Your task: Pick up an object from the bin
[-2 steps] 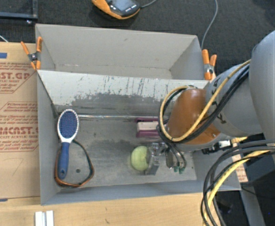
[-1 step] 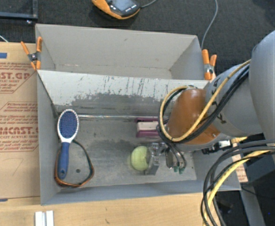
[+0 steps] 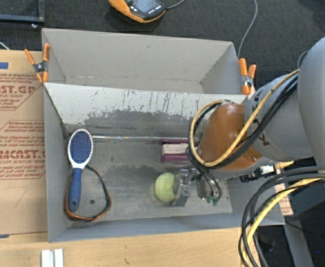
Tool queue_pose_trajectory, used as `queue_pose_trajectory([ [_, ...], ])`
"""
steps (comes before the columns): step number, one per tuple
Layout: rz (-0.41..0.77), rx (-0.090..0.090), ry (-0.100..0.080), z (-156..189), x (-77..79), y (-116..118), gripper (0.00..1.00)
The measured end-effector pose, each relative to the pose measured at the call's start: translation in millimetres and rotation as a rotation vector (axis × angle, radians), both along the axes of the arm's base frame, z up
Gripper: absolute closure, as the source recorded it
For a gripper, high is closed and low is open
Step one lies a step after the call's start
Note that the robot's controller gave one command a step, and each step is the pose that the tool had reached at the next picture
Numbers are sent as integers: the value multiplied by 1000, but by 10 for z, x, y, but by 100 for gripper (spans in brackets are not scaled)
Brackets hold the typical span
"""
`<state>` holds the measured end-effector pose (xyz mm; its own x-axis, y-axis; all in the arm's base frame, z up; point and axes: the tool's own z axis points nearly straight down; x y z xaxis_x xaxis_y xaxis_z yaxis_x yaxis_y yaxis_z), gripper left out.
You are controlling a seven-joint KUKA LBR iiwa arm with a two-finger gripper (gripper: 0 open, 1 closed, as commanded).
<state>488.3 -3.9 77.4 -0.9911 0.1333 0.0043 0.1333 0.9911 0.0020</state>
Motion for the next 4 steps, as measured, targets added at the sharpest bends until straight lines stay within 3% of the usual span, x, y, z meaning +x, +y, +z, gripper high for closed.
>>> queue_pose_trajectory([
  [2, 0, 0, -7, 229, 15, 3, 100],
  [4, -1, 1, -1, 294, 2, 6, 100],
])
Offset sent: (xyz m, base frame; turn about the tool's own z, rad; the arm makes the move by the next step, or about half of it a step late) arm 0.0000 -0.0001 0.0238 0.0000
